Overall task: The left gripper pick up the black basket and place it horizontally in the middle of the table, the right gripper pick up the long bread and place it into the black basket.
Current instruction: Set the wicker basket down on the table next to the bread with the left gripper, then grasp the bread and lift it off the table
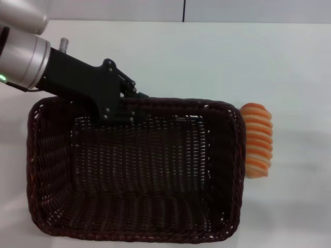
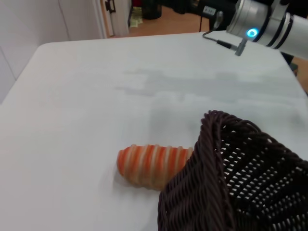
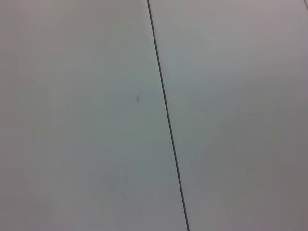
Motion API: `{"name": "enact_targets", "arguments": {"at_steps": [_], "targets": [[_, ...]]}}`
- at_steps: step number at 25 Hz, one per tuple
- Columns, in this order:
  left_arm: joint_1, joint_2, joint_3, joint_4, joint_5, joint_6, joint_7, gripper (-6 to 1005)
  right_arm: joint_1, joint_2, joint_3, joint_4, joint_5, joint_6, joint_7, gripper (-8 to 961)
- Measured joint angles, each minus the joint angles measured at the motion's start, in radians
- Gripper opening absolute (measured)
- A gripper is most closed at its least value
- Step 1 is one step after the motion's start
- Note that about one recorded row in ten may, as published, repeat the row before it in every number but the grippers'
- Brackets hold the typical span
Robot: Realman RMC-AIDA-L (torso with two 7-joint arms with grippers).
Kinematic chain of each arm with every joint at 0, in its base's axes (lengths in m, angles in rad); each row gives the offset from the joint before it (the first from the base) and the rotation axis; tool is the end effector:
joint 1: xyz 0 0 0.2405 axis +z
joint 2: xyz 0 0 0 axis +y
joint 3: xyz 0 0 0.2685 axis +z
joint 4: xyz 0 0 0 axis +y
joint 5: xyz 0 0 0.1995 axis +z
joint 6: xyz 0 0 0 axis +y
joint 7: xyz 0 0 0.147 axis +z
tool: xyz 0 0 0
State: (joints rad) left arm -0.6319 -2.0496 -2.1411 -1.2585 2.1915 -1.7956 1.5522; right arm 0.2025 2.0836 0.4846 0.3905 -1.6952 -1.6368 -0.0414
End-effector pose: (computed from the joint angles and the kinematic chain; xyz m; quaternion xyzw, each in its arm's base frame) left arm -0.1727 0.3432 0.0333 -0.9982 0.0293 -0.0232 0.0466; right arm 0.3335 0.2423 0.0165 -0.5147 0.2052 0.3848 0.7382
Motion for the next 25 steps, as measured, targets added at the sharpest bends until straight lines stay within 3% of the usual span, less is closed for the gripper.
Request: {"name": "enact_targets", "arguments": {"at_steps": [4, 11, 13, 14, 16, 19, 25], "targets": [[0.001, -0.005, 0.004, 0.003, 0.012, 0.014, 0.015, 235, 0.002, 0.0, 0.0, 0.001, 0.0, 0.0, 0.0, 694], [0.013, -0.007, -0.033, -0.006, -0.031, 0.044, 0.045, 432, 0.004, -0.002, -0.029, 0.014, 0.0, -0.005, 0.0, 694], [0.016, -0.007, -0.079, -0.007, -0.083, 0.061, 0.051, 432, 0.007, -0.002, -0.049, 0.018, 0.0, -0.014, -0.002, 693], [0.02, -0.007, -0.156, -0.003, -0.153, 0.073, 0.063, 432, 0.008, -0.002, -0.058, 0.024, 0.0, -0.019, -0.005, 693], [0.023, -0.007, -0.19, 0.0, -0.188, 0.077, 0.07, 432, 0.009, -0.002, -0.067, 0.032, 0.0, -0.024, -0.007, 693], [0.064, -0.007, -0.323, 0.02, -0.383, 0.114, 0.097, 432, 0.003, -0.005, -0.093, 0.069, 0.0, -0.04, -0.009, 693], [0.148, -0.004, -0.405, 0.074, -0.604, 0.173, 0.1, 432, -0.012, -0.009, -0.142, 0.133, 0.0, -0.049, -0.012, 693]]}}
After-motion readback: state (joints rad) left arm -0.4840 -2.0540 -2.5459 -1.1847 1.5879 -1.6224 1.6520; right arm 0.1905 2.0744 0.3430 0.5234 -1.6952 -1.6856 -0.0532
